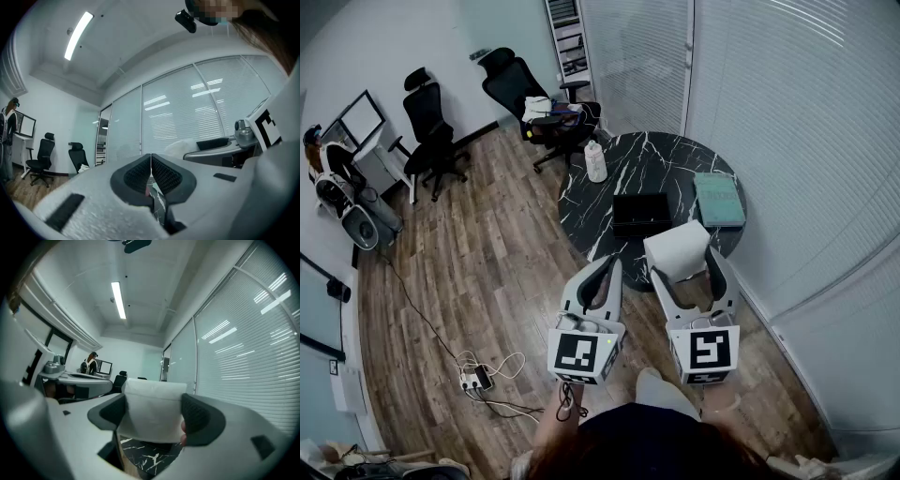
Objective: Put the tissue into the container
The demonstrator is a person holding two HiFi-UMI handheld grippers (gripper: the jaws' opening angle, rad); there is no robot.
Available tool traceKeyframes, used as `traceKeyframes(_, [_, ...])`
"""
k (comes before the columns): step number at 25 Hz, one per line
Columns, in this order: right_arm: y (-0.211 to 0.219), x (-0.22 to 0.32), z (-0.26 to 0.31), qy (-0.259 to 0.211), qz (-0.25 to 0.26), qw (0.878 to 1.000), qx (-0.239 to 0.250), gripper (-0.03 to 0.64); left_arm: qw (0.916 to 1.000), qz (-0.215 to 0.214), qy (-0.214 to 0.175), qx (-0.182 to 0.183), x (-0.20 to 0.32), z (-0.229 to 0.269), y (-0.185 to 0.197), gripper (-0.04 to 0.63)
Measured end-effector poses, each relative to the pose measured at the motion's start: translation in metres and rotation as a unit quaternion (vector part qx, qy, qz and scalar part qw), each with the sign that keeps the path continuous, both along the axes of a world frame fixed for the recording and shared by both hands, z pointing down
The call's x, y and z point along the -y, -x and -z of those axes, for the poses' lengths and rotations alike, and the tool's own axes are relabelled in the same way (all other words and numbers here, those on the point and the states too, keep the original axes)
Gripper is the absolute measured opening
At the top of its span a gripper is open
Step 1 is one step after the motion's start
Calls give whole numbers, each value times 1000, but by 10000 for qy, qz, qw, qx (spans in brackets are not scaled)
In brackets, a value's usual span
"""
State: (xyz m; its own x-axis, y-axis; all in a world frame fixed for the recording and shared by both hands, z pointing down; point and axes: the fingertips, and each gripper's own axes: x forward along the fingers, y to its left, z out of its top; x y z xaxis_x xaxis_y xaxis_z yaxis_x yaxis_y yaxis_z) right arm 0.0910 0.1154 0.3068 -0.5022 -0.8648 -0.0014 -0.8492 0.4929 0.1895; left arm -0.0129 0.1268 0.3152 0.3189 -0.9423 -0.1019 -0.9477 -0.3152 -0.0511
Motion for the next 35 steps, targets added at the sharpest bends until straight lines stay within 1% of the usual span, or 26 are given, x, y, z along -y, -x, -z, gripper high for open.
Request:
traceKeyframes(4, [-2, 6, -4, 28, -10, 10000, 47, 383, 10000, 4, 19, -20, 4, -2, -1, 28])
traceKeyframes(8, [-7, 15, -10, 191, 11, 9996, 204, 383, 10000, 0, 24, 40, 13, -4, -7, 28])
traceKeyframes(10, [-8, 20, -12, 197, 28, 9997, 167, 383, 9999, 1, 34, 99, 17, -6, -11, 28])
traceKeyframes(17, [-11, 36, -13, 202, 166, 9996, 105, 383, 9999, 72, 89, 116, 32, -8, -19, 28])
traceKeyframes(25, [-18, 57, -20, 273, 301, 9989, 224, 383, 9994, 301, 107, 162, 48, -11, -22, 28])
traceKeyframes(35, [-17, 77, -29, 309, 343, 9987, 234, 383, 9993, 306, 173, 154, 67, -20, -22, 28])
